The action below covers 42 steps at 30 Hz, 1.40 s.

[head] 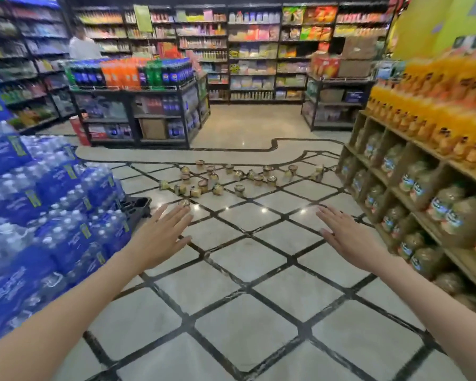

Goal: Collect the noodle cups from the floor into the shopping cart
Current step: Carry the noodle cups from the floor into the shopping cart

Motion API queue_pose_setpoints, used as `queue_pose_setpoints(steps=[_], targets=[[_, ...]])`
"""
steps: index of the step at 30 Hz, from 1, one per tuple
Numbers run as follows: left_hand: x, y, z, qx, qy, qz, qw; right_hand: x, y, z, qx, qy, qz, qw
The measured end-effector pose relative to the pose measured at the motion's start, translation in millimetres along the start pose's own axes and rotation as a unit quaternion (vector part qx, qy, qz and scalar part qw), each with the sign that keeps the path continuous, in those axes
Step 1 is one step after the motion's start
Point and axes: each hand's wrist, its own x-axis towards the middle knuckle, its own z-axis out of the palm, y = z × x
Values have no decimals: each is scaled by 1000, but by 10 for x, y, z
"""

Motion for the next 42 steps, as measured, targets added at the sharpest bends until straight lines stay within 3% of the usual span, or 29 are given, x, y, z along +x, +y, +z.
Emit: queue_pose_setpoints(steps=[8,15,20,30,37,42], targets=[[1724,-716,494,-18,23,17,999,1442,491,97,51,4,69,996],[3267,-965,1195,-36,-8,57,998,2377,1490,498,71,-29,158,984],[4501,-1153,1749,-18,-22,70,997,3464,2180,805,60,-37,168,983],[7085,-1737,2126,-50,-15,36,998,6214,3341,722,39,-15,72,997],[8672,-2194,2864,-54,27,19,998,8104,3889,1269,20,-13,17,1000],[9825,-2595,3489,-67,-32,21,997,9364,4252,1689,13,-50,3,999]])
